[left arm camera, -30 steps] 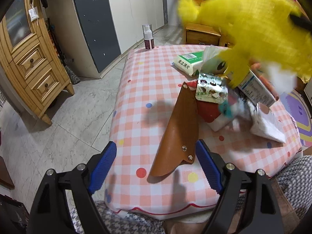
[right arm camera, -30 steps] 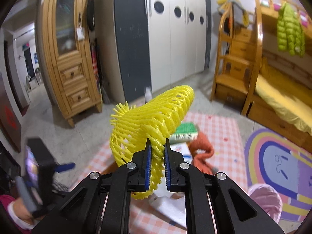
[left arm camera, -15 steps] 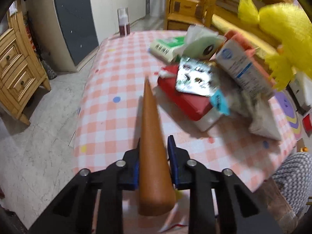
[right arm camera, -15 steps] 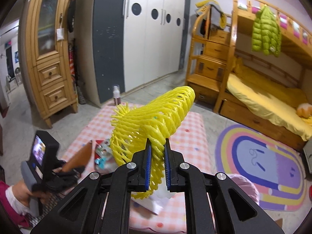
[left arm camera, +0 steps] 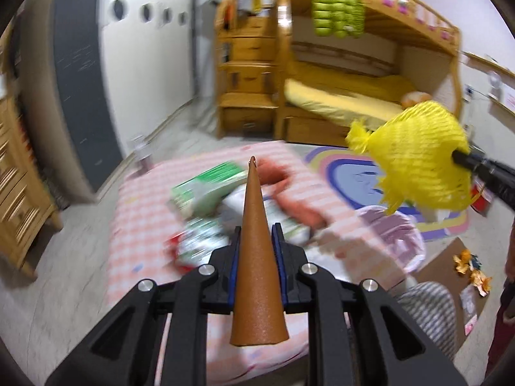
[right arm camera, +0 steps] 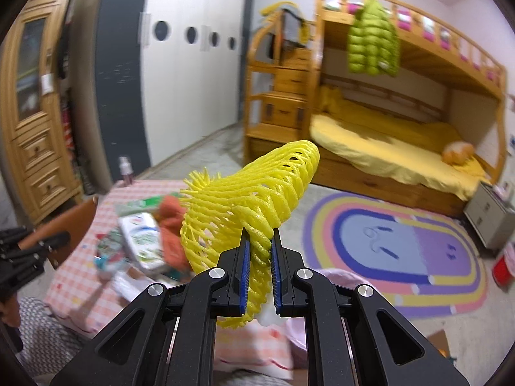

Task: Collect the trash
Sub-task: 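Carry both items over the pink-lined bin and open both tools, then move both open tools back over the table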

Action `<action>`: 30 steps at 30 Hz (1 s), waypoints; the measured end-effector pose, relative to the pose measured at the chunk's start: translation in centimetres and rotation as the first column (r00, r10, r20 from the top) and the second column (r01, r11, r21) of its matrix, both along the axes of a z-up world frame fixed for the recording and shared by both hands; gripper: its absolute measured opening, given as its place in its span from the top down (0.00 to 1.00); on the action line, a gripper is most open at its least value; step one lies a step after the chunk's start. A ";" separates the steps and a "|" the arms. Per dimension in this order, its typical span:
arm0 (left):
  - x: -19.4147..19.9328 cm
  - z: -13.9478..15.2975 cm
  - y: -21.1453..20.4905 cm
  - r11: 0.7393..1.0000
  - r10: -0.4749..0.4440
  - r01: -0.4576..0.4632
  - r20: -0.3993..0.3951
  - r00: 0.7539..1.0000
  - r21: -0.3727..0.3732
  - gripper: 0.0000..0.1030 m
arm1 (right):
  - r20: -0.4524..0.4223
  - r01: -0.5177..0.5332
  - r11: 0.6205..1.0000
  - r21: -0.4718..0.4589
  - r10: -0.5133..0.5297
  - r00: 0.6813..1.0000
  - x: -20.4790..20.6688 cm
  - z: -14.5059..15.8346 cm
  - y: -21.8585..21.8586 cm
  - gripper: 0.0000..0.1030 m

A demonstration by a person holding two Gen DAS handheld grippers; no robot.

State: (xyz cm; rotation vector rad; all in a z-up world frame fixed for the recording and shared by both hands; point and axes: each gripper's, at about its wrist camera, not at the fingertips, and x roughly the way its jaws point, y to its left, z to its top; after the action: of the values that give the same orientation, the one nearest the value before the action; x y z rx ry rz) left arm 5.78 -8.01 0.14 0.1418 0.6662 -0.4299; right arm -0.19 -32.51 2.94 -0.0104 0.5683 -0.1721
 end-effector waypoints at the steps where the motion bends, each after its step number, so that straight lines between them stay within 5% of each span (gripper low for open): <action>1: 0.0 0.1 -1.3 1.000 -0.024 0.024 0.006 1.000 0.001 0.85 | -0.007 0.022 1.000 -0.001 -0.022 1.000 -0.3 -0.2 -0.8 0.89; 7: 0.7 -1.5 -12.5 0.972 -0.234 0.234 0.019 0.972 -0.006 0.85 | -0.101 0.215 0.975 -0.058 -0.220 0.970 -2.0 -3.8 -6.4 0.89; 12: 1.1 -4.1 -21.1 0.926 -0.378 0.378 -0.019 0.926 0.003 0.84 | -0.193 0.284 0.950 -0.131 -0.306 0.932 -1.7 -7.8 -9.5 0.88; 22: 4.9 -8.8 -29.9 0.885 -0.464 0.466 -0.095 0.881 0.001 0.81 | -0.295 0.305 0.951 -0.044 -0.304 0.906 2.0 -12.8 -14.7 0.86; 24: 5.6 -9.0 -30.2 0.888 -0.458 0.460 -0.106 0.883 0.001 0.54 | -0.307 0.301 0.953 -0.021 -0.293 0.906 2.6 -13.6 -15.2 0.83; 25: 5.7 -8.9 -30.1 0.892 -0.450 0.451 -0.106 0.887 -0.008 0.39 | -0.310 0.297 0.955 -0.005 -0.284 0.907 3.0 -13.8 -15.7 0.73; 27: 6.3 -8.9 -29.5 0.906 -0.422 0.422 -0.109 0.900 -0.021 0.38 | -0.316 0.307 0.952 0.012 -0.288 0.904 3.2 -14.2 -16.2 0.60; 30: 6.6 -8.4 -28.2 0.927 -0.375 0.376 -0.113 0.920 -0.019 0.38 | -0.316 0.326 0.945 0.004 -0.308 0.897 3.1 -14.2 -16.3 0.56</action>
State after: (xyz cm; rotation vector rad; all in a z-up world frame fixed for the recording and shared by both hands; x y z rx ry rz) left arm 12.38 -36.21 -8.24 0.2513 0.7548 -0.8127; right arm 2.92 -48.80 -11.27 0.1139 0.8907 -0.4794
